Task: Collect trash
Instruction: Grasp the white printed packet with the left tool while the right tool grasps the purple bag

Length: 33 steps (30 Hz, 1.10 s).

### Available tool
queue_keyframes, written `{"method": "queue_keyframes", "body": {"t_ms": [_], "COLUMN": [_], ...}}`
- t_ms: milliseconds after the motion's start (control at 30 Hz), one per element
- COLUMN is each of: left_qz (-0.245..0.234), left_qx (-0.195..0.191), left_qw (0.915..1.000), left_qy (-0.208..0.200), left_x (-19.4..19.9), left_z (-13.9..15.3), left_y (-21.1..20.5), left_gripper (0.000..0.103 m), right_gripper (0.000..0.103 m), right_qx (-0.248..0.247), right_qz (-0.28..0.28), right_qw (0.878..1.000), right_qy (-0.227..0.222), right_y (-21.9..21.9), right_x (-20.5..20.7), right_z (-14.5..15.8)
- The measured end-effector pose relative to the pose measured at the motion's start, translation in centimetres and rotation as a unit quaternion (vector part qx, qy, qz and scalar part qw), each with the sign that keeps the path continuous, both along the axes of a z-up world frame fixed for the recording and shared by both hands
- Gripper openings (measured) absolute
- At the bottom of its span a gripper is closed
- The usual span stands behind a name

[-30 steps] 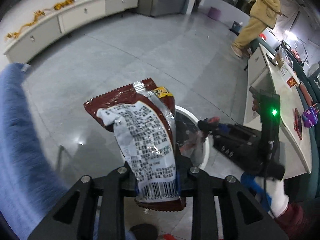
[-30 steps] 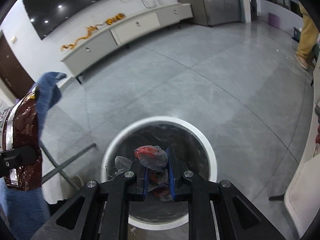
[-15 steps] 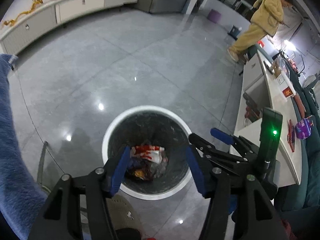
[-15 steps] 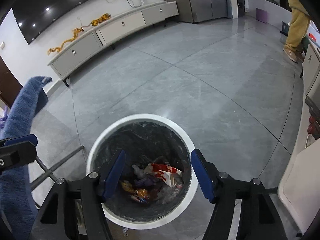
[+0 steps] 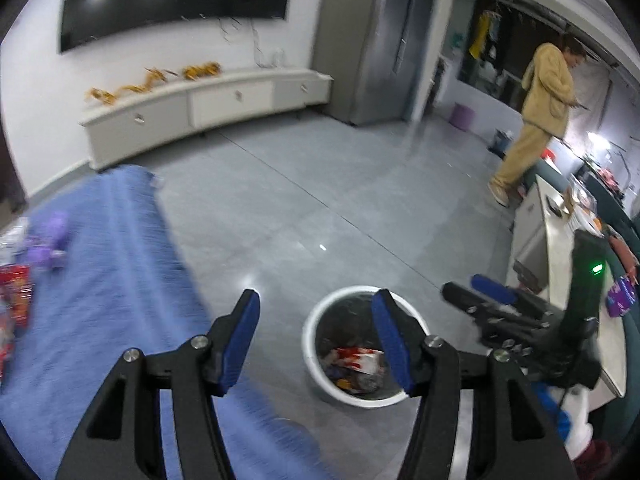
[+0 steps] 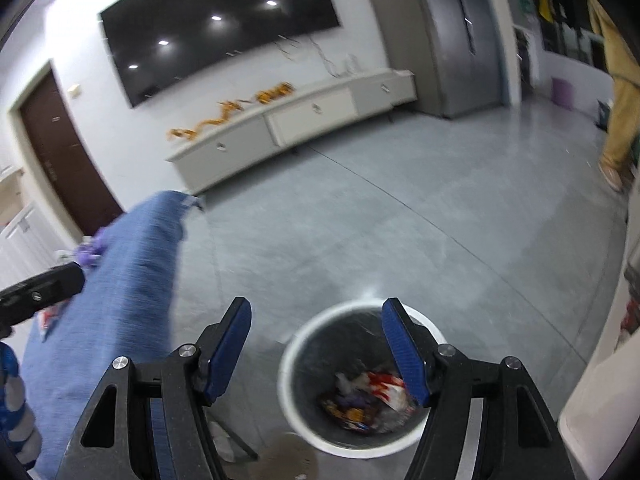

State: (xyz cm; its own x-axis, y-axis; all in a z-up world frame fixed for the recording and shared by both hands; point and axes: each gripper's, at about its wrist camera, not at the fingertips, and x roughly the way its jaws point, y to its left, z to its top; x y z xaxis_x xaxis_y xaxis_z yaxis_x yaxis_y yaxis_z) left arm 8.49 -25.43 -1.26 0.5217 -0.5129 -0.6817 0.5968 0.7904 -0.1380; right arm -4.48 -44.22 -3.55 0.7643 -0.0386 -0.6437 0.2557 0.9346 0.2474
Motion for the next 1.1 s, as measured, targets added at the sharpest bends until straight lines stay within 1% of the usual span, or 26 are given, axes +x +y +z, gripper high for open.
{"method": "queue_keyframes", "body": {"t_ms": [67, 233, 267, 300, 367, 467, 633, 700, 767, 900, 1000, 1100], "left_qz": [0.016, 0.07, 0.081, 0.093, 0.115, 0.148, 0.208, 0.222, 0.241, 0.263, 0.259, 0.238], "left_qx": [-0.002, -0.012, -0.013, -0.016, -0.017, -0.023, -0.047, -0.055, -0.064, -0.076, -0.083, -0.095], "left_qw": [0.9998, 0.9969, 0.9959, 0.9948, 0.9924, 0.9882, 0.9771, 0.9733, 0.9678, 0.9597, 0.9592, 0.9614], "left_qy": [-0.012, -0.035, -0.037, -0.038, -0.041, -0.034, 0.002, 0.016, 0.033, 0.062, 0.077, 0.1], "left_x": [-0.4, -1.1, -1.1, -1.1, -1.1, -0.3, 1.9, 3.0, 4.6, 7.6, 9.2, 11.4], "left_z": [0.9, 2.1, 2.1, 2.1, 1.9, 1.2, -1.1, -1.9, -3.0, -5.2, -6.3, -7.3], "left_y": [2.2, 10.4, 11.9, 13.7, 16.6, 22.1, 30.8, 33.6, 36.7, 40.5, 42.0, 42.3], "left_gripper": [0.057, 0.058, 0.06, 0.068, 0.076, 0.076, 0.076, 0.076, 0.076, 0.076, 0.076, 0.076], "right_gripper": [0.066, 0.066, 0.066, 0.066, 0.066, 0.066, 0.066, 0.066, 0.066, 0.066, 0.066, 0.066], "right_qx": [-0.007, -0.017, -0.019, -0.021, -0.026, -0.031, -0.024, -0.022, -0.017, -0.003, 0.006, 0.013], "right_qz": [0.024, 0.078, 0.087, 0.097, 0.116, 0.146, 0.194, 0.214, 0.232, 0.265, 0.282, 0.293], "right_qw": [1.0, 0.996, 0.995, 0.994, 0.992, 0.988, 0.98, 0.976, 0.972, 0.964, 0.959, 0.956], "right_qy": [-0.016, -0.043, -0.046, -0.048, -0.05, -0.049, -0.037, -0.028, -0.02, -0.002, 0.013, 0.025], "right_y": [2.1, 7.1, 8.1, 9.0, 10.8, 13.7, 18.2, 20.2, 21.9, 25.4, 27.5, 29.2], "right_x": [0.1, 1.4, 1.7, 2.1, 3.0, 4.6, 8.1, 9.7, 10.9, 14.9, 18.0, 20.9], "right_z": [1.8, 5.4, 5.8, 6.2, 6.9, 7.4, 6.7, 6.2, 5.7, 4.1, 2.8, 1.8]}}
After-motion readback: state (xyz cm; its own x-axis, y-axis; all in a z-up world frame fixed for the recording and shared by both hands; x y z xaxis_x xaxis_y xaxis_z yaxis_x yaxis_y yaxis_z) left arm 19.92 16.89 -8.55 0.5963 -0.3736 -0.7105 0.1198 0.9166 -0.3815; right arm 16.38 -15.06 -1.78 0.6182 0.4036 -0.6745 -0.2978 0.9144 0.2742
